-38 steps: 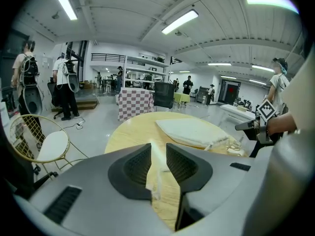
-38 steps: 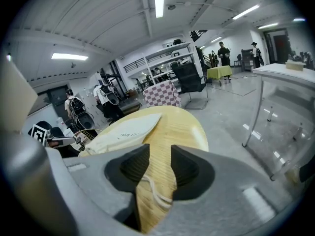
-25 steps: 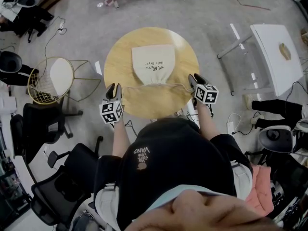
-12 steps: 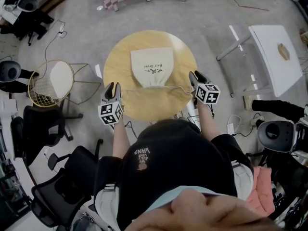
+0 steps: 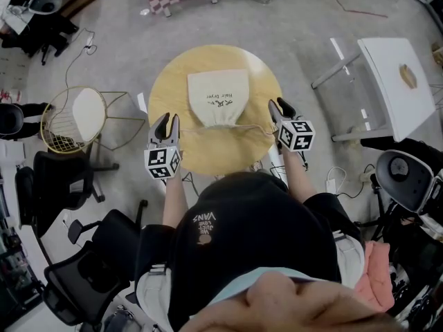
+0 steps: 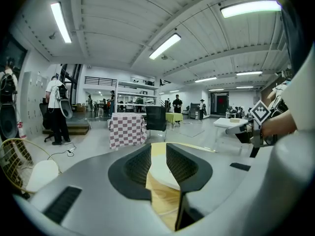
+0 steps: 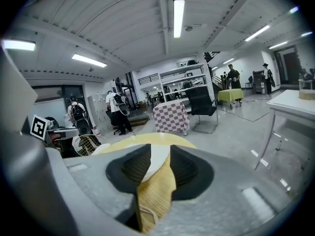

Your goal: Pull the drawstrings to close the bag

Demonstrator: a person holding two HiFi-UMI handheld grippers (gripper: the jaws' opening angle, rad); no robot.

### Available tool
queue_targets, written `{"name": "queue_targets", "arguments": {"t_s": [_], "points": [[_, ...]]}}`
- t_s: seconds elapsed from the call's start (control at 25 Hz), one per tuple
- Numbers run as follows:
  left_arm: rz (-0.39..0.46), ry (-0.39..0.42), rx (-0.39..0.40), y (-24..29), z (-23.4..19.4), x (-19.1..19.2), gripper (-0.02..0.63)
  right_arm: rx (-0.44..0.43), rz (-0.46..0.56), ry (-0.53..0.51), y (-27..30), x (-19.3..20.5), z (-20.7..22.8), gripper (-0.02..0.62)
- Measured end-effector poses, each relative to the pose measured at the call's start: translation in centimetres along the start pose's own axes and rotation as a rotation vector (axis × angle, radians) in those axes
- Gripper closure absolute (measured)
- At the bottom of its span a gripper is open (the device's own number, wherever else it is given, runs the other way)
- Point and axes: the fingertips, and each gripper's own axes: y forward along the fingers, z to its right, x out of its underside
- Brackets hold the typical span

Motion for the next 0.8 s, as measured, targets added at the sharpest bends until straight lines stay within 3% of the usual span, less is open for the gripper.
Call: {"name": "queue_targets", "arguments": {"t_s": [0.08,0.56,0.8], "points": [[0.011,0.01,0.006,0.1,0.5,-0.4,0.502,-0.009,0.017,-0.01,0.0,-0.7,-0.4,0.512],[0.072,0.047,0.048,0.3,2.9,-3.0,0.561,-0.111,0.098,-0.052,-0.2,-4.2,-4.1,0.515],[0.119,0.068,0.081,0.3,4.2,-5.1,0.58,-0.164,0.113,-0.076,-0.4,-5.1,-5.8,0.548]]}}
